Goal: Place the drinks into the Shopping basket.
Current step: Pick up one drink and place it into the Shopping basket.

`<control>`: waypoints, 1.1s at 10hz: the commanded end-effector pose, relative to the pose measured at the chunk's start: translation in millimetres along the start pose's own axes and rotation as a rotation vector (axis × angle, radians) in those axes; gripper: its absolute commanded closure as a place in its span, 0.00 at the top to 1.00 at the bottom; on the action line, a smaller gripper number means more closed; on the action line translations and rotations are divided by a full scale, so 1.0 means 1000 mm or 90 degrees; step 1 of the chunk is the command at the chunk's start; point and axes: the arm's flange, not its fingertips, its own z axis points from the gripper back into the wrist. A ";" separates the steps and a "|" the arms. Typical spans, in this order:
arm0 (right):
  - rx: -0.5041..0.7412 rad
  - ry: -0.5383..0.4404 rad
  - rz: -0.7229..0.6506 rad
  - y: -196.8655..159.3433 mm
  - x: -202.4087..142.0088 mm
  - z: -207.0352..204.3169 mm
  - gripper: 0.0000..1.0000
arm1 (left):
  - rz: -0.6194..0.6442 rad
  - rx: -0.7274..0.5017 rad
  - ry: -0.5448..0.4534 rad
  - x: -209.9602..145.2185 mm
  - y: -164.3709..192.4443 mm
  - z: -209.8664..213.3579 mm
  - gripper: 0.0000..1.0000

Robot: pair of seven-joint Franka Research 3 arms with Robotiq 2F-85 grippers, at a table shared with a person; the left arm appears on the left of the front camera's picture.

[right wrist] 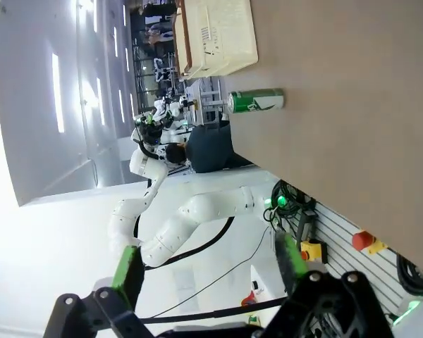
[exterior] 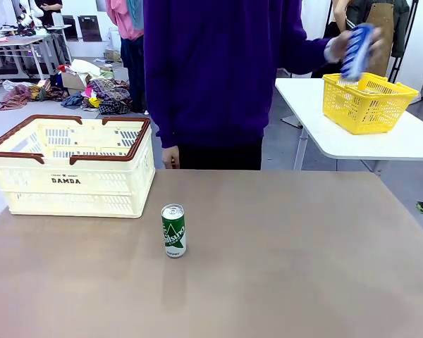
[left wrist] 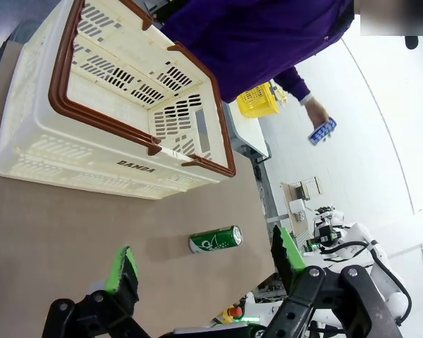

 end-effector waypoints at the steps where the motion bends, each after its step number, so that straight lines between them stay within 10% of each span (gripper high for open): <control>1: 0.008 -0.005 -0.011 0.006 -0.003 0.002 1.00 | -0.012 -0.012 -0.007 0.000 0.001 -0.001 1.00; 3: 0.008 -0.005 -0.011 0.006 -0.003 0.002 1.00 | 0.016 0.061 0.052 -0.007 -0.024 -0.009 1.00; 8: 0.008 -0.005 -0.011 0.006 -0.003 0.002 1.00 | -0.311 0.347 0.252 -0.040 -0.217 -0.192 1.00; 11: 0.008 -0.005 -0.011 0.006 -0.003 0.002 1.00 | -0.404 0.440 0.291 -0.092 -0.225 -0.314 1.00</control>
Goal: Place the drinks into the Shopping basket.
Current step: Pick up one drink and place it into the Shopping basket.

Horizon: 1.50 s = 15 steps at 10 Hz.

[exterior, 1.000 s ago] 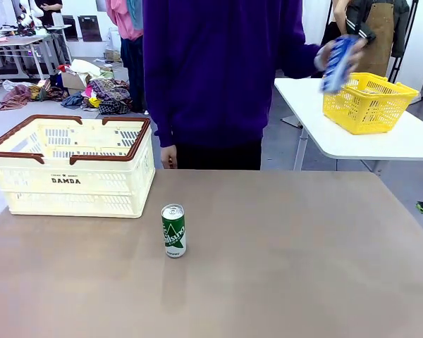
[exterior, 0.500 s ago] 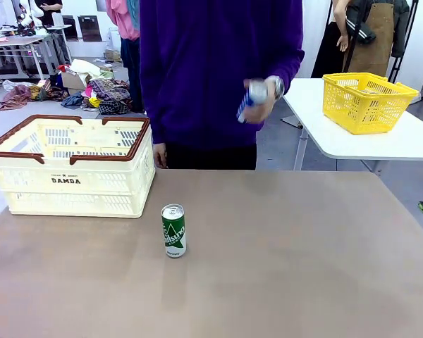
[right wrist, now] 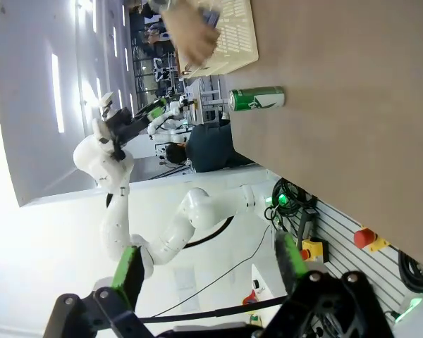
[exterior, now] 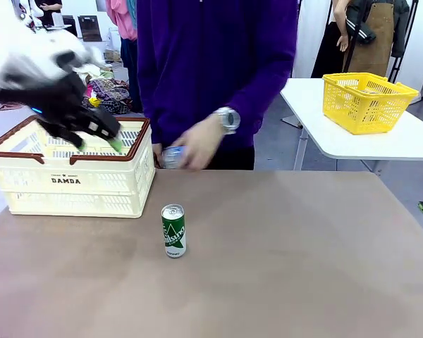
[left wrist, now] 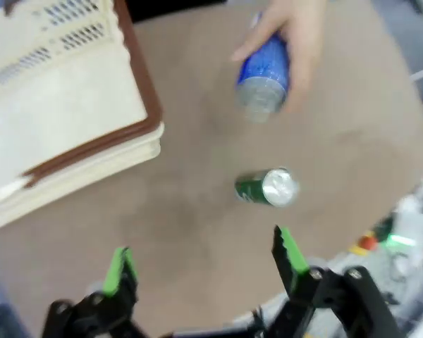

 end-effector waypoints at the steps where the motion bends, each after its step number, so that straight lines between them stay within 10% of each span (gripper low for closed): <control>1: 0.008 -0.004 -0.009 0.004 -0.001 0.000 1.00 | -0.024 0.071 0.029 0.013 0.017 -0.042 1.00; 4: 0.008 -0.004 -0.009 0.004 -0.001 0.000 1.00 | 0.013 -0.143 0.067 -0.024 0.138 0.080 1.00; 9: 0.008 -0.004 -0.009 0.004 -0.001 0.000 1.00 | 0.167 -0.430 -0.128 -0.225 0.353 0.209 1.00; 15: 0.008 -0.004 -0.009 0.004 -0.001 0.000 1.00 | 0.247 -0.408 -0.195 -0.271 0.338 0.206 1.00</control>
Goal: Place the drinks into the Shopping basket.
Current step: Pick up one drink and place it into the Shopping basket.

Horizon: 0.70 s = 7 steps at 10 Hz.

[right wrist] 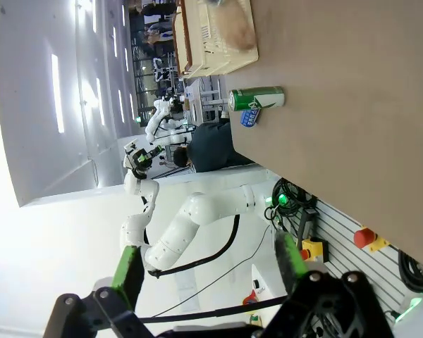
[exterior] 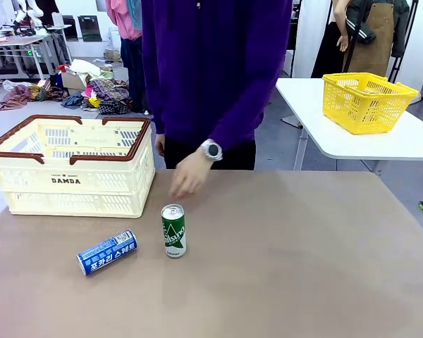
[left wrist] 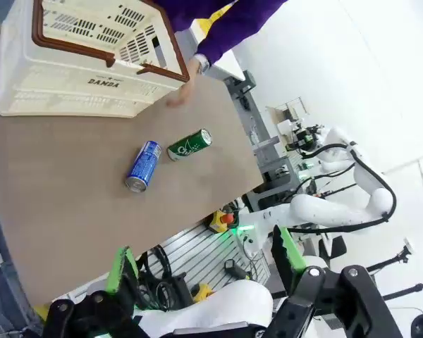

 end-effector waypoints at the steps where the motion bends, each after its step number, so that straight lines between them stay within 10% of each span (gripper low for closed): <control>1: 0.008 -0.004 -0.008 0.004 -0.001 0.000 1.00 | -0.018 0.064 0.028 0.023 -0.043 -0.038 1.00; 6: 0.008 -0.004 -0.008 0.004 -0.001 0.000 1.00 | -0.142 0.249 0.347 0.103 -0.158 -0.316 1.00; 7: 0.008 -0.004 -0.008 0.004 -0.001 0.000 1.00 | -0.115 0.394 0.280 0.092 -0.170 -0.385 1.00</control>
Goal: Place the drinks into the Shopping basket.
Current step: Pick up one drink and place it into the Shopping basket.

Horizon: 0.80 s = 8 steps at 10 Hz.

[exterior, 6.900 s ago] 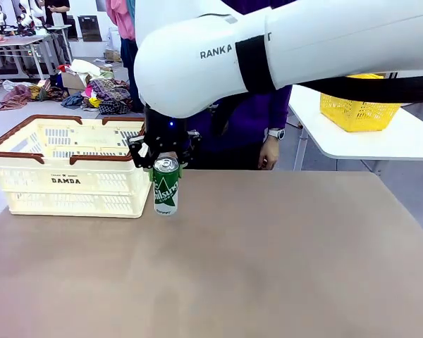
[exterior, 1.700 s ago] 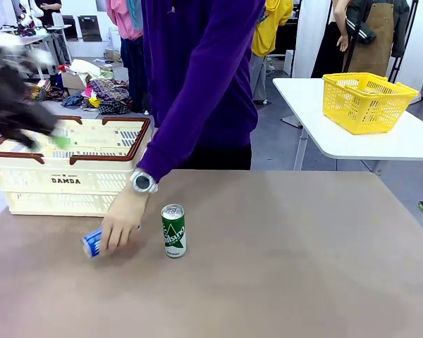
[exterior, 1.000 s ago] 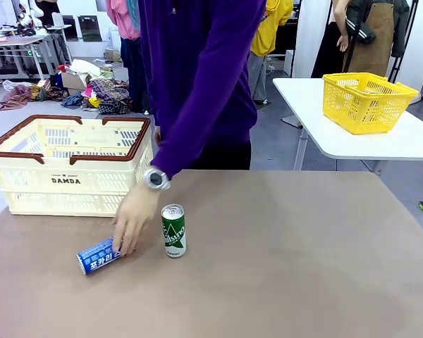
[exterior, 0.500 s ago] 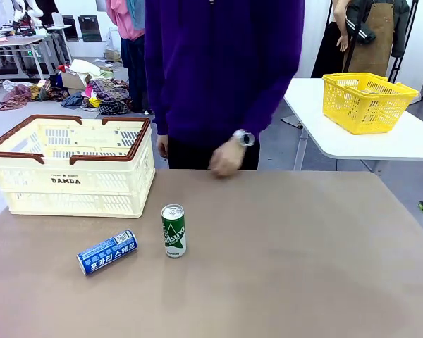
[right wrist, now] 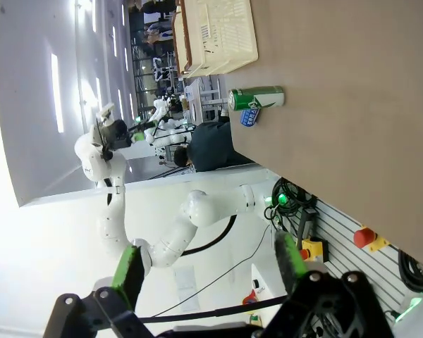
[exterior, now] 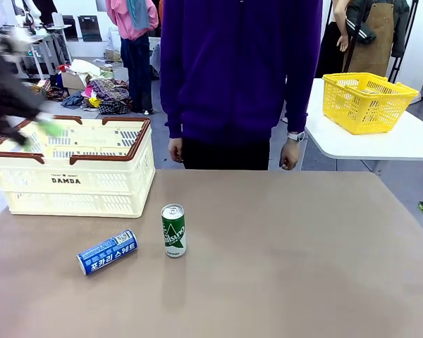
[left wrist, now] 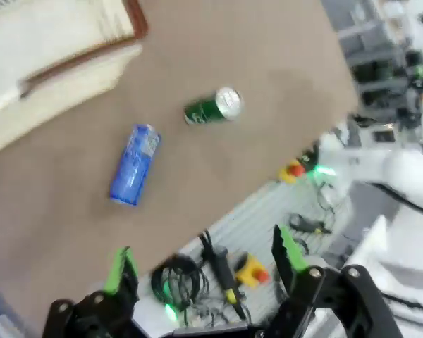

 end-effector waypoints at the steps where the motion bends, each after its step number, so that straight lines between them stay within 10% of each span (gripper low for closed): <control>1: 0.009 -0.005 -0.008 0.004 -0.001 0.001 1.00 | 0.075 0.162 -0.025 0.036 -0.027 -0.069 1.00; 4: 0.009 -0.005 -0.008 0.004 -0.001 0.001 1.00 | 0.084 0.131 0.031 0.048 -0.084 -0.153 1.00; 8: 0.009 -0.005 -0.008 0.004 -0.001 0.001 1.00 | 0.041 0.162 -0.035 0.042 -0.077 -0.123 1.00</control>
